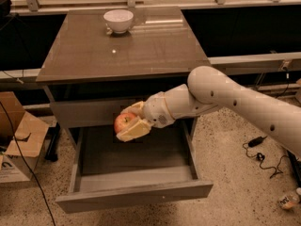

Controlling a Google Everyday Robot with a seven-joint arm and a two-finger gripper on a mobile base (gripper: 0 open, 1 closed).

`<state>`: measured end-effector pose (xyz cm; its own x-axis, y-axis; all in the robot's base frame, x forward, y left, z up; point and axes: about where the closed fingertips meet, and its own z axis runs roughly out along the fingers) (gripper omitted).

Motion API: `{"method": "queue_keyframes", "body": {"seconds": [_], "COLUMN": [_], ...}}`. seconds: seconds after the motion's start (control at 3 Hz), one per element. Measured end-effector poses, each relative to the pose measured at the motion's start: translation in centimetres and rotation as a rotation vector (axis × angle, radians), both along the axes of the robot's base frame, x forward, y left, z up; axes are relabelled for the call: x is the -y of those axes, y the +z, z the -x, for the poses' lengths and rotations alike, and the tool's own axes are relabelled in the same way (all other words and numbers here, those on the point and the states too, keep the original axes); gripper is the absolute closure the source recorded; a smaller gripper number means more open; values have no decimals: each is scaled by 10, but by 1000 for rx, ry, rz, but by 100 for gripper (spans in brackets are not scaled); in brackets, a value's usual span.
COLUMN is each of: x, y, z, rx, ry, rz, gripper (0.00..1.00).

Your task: Place apple into middle drawer

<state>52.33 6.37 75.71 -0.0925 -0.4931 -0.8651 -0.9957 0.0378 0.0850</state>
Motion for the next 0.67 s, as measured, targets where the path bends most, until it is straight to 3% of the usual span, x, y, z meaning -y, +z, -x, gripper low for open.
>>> {"method": "queue_keyframes", "body": {"seconds": [0.67], "x": [8], "y": [-22], "z": [4], "rx": [-38], "ry": [-77], "rz": [58], "gripper": [100]}}
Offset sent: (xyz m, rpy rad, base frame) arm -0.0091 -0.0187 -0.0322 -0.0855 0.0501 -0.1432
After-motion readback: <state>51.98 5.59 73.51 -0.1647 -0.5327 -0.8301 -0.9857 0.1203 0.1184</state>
